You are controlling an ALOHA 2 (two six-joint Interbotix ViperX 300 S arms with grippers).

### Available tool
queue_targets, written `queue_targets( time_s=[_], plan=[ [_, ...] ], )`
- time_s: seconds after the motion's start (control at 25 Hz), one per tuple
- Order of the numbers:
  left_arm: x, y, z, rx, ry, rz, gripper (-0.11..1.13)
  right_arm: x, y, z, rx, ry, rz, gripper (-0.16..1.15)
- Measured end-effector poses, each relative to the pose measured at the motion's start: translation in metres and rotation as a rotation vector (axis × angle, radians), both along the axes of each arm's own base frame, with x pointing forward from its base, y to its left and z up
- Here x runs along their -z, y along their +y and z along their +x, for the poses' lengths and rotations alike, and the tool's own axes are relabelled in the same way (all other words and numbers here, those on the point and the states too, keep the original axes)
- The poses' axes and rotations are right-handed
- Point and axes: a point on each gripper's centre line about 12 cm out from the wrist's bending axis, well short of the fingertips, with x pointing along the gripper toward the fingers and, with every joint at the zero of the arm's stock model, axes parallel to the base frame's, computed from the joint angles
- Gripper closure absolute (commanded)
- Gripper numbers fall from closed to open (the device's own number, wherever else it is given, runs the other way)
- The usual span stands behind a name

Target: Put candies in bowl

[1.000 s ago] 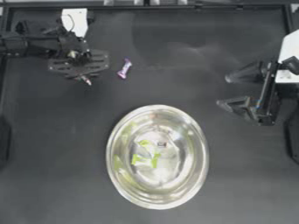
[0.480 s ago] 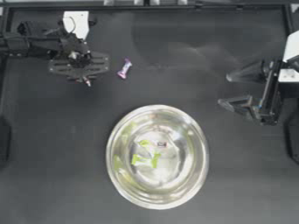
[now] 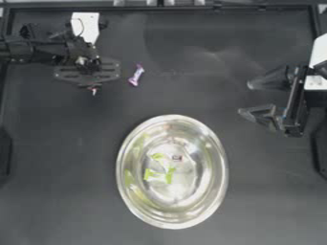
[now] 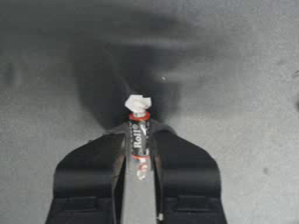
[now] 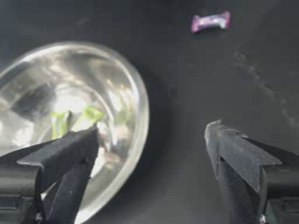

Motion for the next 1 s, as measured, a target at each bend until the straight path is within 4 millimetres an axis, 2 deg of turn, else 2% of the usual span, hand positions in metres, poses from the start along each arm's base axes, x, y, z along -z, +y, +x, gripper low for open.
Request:
queue_targets(
  time_s=[0.36, 0.6, 0.72, 1.0],
  plan=[
    [-0.012, 0.002, 0.017, 0.06, -0.037, 0.028, 0.57, -0.001, 0.001, 0.0, 0.002, -0.01, 0.01, -0.02],
    [-0.029, -0.005, 0.034, 0.15, -0.066, 0.079, 0.59, -0.001, 0.001, 0.0, 0.002, -0.012, 0.012, -0.02],
    [-0.045, -0.016, 0.046, 0.224, -0.094, 0.119, 0.6, 0.0, 0.001, 0.0, 0.003, -0.009, 0.015, -0.02],
    [-0.096, -0.057, 0.077, 0.451, -0.237, 0.225, 0.61, -0.001, 0.001, 0.0, 0.009, -0.014, 0.023, -0.02]
  ],
)
